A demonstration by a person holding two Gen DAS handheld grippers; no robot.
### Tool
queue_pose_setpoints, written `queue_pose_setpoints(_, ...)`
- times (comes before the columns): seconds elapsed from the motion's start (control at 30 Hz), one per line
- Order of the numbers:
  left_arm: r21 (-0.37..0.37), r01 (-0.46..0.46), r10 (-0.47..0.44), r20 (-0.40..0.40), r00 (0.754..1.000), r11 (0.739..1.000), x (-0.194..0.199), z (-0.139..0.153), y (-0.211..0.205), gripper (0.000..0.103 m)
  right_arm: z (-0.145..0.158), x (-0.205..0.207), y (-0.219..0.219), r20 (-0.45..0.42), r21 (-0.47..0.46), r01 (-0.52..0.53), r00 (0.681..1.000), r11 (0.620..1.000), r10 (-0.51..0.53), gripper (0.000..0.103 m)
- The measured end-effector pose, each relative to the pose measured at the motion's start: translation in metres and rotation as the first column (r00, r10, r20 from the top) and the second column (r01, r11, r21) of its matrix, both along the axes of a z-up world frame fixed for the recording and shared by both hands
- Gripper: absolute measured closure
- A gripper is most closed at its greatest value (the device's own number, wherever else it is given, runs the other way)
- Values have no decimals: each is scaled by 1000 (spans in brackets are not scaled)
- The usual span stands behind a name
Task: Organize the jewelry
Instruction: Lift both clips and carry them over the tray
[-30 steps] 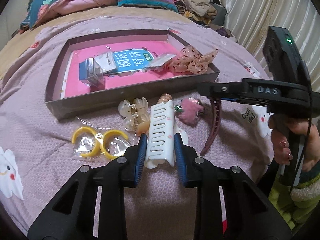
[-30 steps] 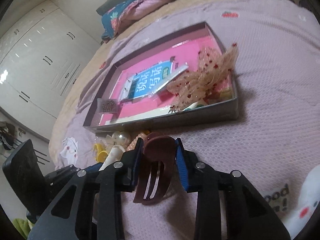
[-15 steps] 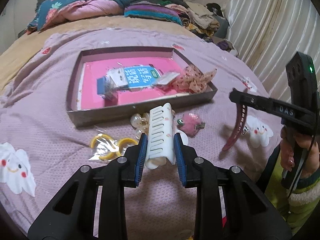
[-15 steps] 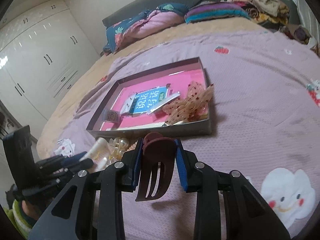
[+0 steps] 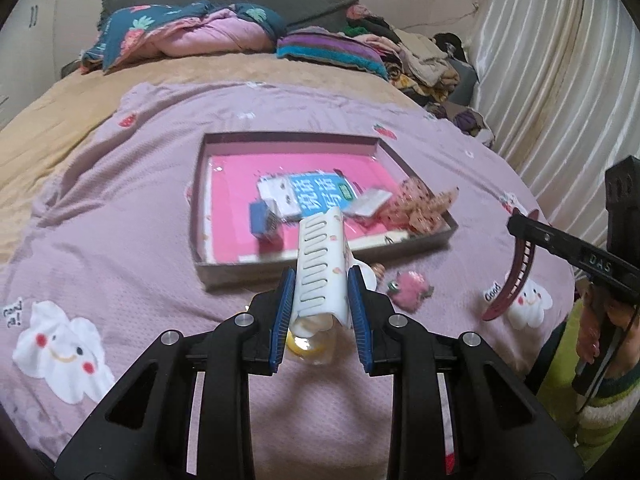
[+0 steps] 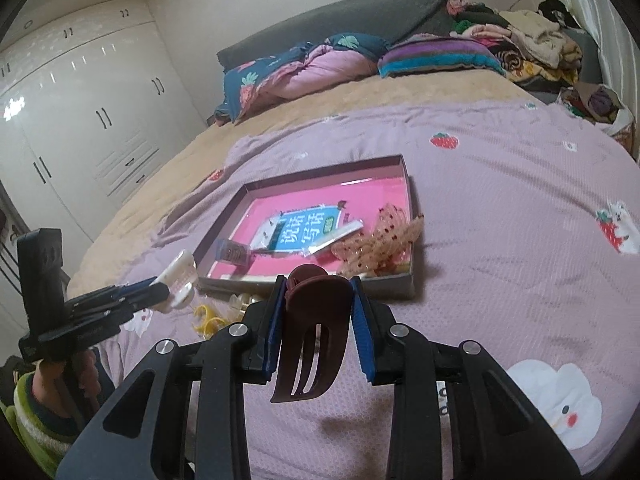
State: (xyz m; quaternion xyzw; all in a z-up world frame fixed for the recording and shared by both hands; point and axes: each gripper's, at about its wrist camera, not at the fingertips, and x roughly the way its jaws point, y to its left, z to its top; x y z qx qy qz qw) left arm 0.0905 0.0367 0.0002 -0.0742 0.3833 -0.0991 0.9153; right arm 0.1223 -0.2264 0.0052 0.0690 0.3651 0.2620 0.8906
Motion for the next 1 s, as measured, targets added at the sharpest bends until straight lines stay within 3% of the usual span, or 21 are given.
queue_pose_setpoints(0.47,13,-17,17,40,999,1000,30,22,11,83,29,22,15,70,2,-26,997,1000,25,73)
queue_pose_setpoints(1.0,1,23,-23,52,998,1000,76,32,-10,83,53,63,15,129,-22,23,991,999,-20,73)
